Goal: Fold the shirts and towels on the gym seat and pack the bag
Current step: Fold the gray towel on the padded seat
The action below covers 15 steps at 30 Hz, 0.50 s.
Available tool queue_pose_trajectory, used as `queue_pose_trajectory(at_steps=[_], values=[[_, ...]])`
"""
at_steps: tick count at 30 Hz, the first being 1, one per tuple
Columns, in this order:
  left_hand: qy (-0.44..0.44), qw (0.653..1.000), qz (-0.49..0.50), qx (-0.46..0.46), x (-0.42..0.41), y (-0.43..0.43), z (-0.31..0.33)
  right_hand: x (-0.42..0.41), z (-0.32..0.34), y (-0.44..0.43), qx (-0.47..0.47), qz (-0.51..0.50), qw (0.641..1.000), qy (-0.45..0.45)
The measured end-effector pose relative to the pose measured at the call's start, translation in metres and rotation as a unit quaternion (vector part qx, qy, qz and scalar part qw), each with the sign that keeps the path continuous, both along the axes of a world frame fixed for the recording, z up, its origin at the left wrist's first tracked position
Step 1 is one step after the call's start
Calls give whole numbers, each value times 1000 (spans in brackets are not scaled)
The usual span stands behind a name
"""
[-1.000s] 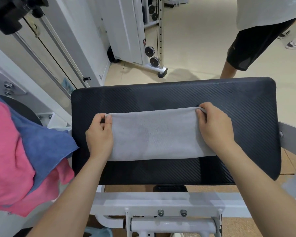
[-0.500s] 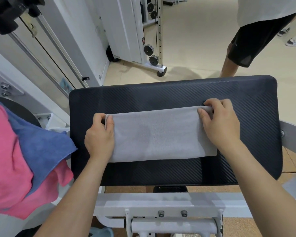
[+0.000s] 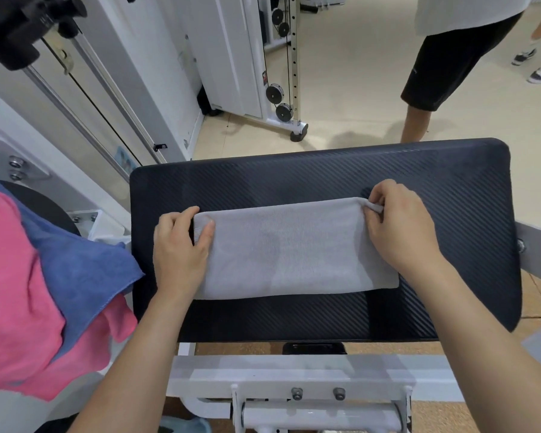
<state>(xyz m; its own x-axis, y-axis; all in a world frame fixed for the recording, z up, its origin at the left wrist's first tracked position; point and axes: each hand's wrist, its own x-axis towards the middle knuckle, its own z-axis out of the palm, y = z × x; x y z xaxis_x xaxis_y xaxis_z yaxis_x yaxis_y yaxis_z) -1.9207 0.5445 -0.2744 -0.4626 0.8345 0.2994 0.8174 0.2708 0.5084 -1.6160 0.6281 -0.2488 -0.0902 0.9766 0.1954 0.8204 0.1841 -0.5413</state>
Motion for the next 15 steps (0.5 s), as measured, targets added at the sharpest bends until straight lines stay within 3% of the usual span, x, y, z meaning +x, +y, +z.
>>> queue_pose_trajectory(at_steps=[7, 11, 15], values=[[32, 997, -62, -45, -1, 5, 18, 3, 11, 10, -58, 9, 998, -14], [-85, 990, -71, -87, -3, 10, 29, 4, 20, 11, -99, 15, 994, -48], [-95, 982, -94, -135, -8, 8, 34, 5, 29, 10, -131, 18, 991, -18]])
